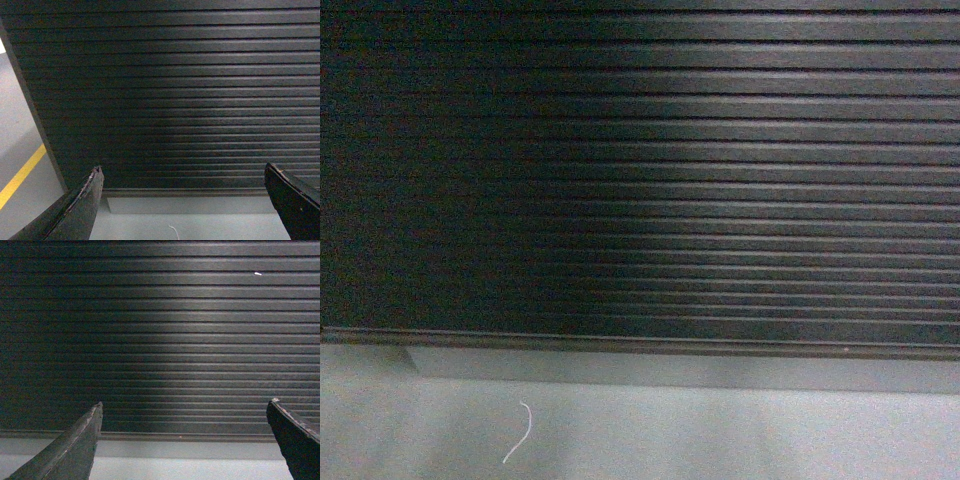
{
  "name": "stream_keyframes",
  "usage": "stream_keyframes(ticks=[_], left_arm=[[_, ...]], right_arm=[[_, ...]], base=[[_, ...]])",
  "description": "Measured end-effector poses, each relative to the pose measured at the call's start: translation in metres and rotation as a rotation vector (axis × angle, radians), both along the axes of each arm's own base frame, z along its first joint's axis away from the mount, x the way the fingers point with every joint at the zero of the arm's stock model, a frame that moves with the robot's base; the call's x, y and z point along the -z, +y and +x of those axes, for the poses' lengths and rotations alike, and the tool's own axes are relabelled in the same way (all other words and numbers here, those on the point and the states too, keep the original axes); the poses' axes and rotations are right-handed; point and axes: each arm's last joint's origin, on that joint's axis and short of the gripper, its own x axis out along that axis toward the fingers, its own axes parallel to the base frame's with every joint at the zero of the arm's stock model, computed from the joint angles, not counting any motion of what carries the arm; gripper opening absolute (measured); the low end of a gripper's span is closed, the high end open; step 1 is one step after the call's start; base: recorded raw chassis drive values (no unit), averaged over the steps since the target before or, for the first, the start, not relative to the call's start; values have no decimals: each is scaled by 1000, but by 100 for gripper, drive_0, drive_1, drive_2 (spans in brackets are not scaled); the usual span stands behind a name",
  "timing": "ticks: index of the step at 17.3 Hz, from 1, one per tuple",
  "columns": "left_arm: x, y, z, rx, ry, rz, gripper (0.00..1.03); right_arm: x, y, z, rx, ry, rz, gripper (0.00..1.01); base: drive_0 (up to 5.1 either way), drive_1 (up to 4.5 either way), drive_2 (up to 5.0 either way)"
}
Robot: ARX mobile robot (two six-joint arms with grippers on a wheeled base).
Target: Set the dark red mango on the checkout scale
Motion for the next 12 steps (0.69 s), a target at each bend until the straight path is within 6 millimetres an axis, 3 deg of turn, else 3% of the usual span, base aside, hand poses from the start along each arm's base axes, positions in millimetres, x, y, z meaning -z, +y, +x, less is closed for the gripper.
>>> stream_keyframes(ticks=[3, 12], left_arm=[[0, 0, 0, 0, 0, 0, 98], [0, 0, 0, 0, 1, 0, 98]], right_arm=[[0, 0, 0, 0, -2, 0, 98], [0, 0, 0, 0, 0, 0, 98]], base=[[-8, 425, -442], [0, 0, 0]])
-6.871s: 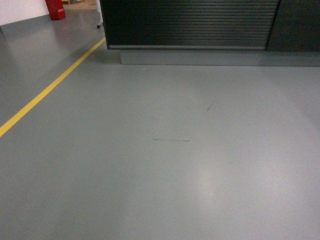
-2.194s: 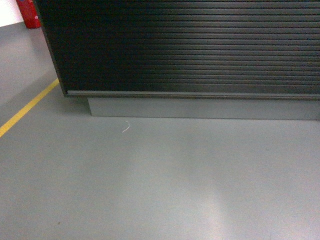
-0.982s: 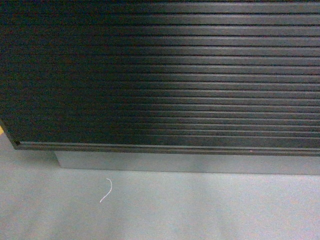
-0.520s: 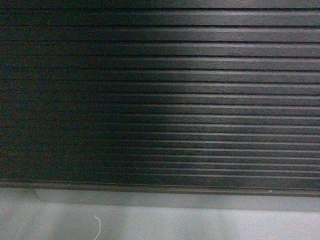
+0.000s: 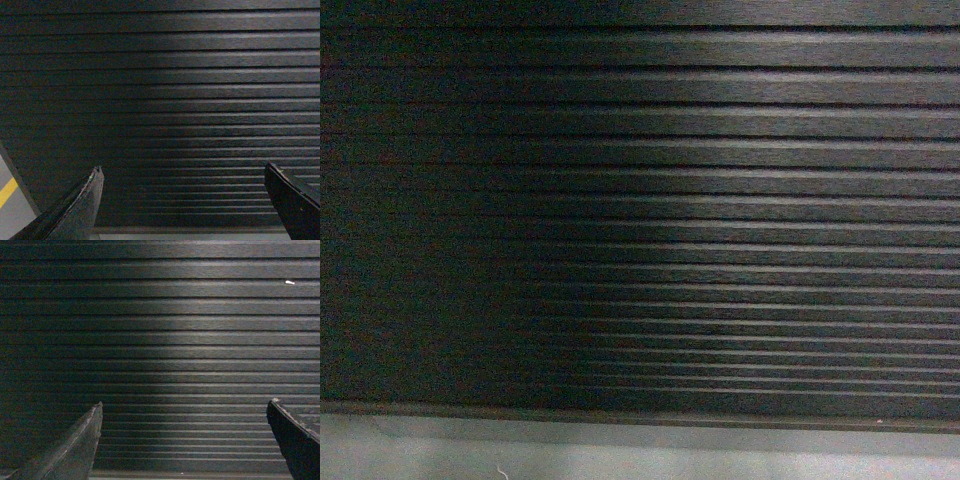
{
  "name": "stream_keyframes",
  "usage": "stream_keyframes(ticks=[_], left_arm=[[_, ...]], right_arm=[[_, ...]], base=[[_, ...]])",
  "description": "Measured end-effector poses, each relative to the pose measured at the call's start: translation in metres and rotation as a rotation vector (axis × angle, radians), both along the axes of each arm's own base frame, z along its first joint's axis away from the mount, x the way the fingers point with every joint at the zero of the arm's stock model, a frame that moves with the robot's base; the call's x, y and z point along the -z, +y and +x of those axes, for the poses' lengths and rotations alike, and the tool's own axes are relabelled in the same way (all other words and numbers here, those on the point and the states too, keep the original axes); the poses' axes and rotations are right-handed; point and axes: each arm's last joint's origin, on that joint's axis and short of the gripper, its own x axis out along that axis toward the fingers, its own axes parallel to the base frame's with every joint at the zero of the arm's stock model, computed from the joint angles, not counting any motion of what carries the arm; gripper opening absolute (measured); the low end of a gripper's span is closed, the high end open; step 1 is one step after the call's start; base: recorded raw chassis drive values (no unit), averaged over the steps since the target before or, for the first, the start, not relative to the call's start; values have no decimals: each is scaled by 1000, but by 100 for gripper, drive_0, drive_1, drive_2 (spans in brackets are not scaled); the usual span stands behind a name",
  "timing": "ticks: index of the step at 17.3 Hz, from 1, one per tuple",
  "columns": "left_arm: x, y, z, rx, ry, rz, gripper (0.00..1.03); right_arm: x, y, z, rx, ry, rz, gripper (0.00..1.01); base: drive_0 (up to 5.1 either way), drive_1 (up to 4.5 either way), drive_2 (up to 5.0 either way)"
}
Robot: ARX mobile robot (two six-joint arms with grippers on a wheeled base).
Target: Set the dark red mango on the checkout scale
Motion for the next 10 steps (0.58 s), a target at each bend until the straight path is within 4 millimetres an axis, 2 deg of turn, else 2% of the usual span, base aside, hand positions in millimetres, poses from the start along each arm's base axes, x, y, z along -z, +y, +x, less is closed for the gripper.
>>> stream_keyframes(ticks=[10], left_arm=[[0, 0, 0, 0, 0, 0, 98]], right_arm=[[0, 0, 0, 0, 0, 0, 98]], base=[[0, 0, 0]])
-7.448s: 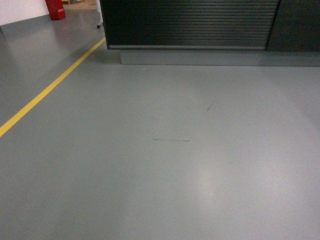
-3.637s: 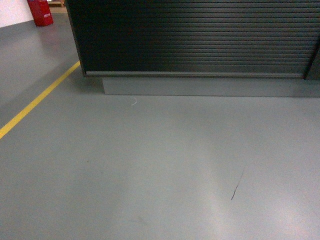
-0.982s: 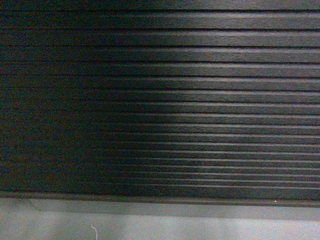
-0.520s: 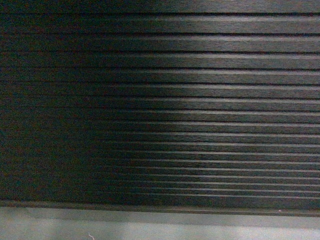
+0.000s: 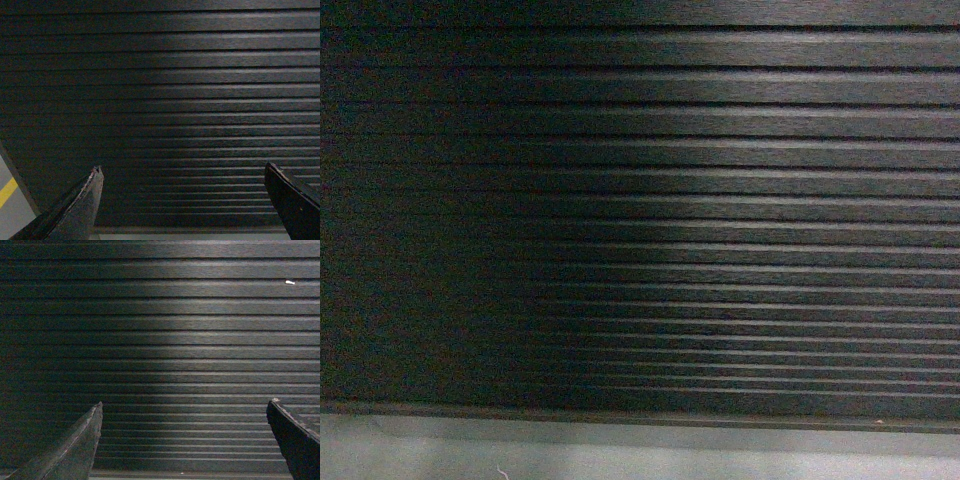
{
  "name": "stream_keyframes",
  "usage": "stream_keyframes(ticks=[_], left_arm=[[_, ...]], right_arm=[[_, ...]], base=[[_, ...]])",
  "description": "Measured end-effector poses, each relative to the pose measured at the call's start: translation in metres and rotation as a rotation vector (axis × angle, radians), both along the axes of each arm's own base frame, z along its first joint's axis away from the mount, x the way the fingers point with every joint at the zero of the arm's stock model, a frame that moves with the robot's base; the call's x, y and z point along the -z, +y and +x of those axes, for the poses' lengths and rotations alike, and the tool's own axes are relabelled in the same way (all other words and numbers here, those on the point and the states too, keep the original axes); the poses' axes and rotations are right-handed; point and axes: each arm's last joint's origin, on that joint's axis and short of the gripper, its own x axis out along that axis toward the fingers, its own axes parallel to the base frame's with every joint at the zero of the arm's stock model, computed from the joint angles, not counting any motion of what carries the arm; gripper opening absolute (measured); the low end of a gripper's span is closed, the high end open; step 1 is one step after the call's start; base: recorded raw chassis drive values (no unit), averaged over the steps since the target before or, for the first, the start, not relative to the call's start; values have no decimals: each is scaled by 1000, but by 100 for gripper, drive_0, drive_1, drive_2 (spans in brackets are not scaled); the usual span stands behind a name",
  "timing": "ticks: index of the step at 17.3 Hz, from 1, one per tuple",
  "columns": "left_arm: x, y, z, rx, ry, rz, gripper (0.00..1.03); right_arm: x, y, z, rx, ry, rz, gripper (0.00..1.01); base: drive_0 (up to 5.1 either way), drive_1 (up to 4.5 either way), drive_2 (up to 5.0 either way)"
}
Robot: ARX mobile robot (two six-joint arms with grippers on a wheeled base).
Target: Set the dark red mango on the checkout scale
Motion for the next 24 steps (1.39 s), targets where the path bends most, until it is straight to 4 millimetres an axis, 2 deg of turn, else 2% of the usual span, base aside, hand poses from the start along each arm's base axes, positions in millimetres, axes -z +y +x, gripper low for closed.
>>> stream_keyframes(ticks=[24], left_arm=[[0, 0, 0, 1, 0, 0, 98]], right_arm=[[0, 0, 0, 0, -2, 1, 98]], base=[[0, 0, 0]])
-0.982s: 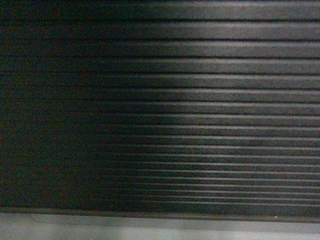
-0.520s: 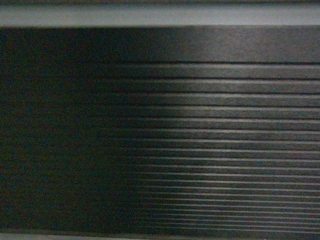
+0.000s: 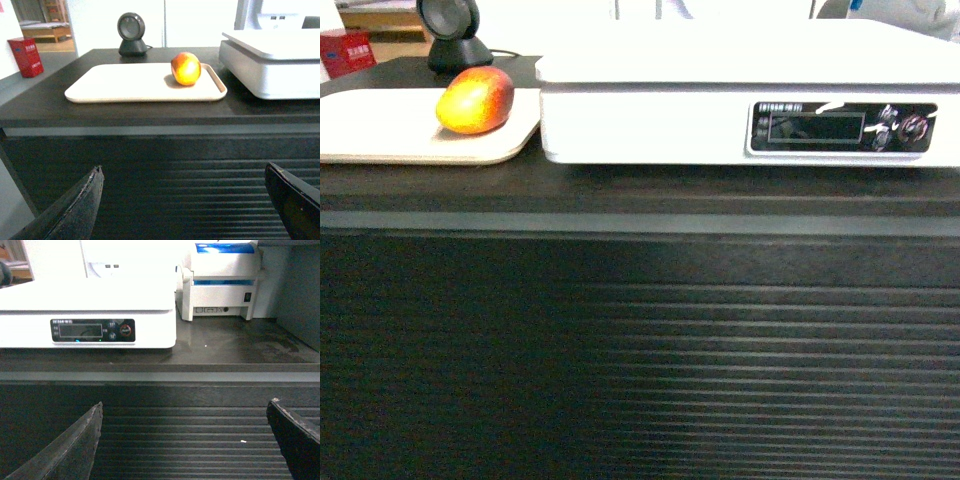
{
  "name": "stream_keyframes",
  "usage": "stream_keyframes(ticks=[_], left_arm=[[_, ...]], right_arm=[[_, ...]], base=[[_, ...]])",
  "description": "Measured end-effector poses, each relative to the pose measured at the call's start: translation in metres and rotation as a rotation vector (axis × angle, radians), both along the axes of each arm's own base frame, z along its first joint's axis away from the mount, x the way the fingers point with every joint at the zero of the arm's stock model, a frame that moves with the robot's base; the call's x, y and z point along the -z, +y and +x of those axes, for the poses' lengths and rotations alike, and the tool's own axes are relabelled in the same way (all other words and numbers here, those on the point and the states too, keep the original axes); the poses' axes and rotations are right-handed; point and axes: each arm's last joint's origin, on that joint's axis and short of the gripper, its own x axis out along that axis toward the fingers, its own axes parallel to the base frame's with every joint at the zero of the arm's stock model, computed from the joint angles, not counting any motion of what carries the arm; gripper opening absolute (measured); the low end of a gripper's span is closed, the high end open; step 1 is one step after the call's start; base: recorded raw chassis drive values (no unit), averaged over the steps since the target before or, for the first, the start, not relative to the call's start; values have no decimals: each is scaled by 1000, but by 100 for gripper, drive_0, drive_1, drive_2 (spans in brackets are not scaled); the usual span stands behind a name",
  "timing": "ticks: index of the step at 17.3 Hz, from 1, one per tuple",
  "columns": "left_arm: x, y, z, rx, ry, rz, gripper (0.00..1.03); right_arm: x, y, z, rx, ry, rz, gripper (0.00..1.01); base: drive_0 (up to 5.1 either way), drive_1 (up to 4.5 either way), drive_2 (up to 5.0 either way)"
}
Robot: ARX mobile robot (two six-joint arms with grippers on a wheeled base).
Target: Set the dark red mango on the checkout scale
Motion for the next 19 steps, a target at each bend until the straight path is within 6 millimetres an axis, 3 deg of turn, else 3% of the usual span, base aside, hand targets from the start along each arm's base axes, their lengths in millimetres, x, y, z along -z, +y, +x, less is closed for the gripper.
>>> stream_keyframes(ticks=[19], left_arm=[[0, 0, 0, 0, 0, 0, 98]], right_arm=[[0, 0, 0, 0, 2, -1, 98]], base=[[0, 0, 0]])
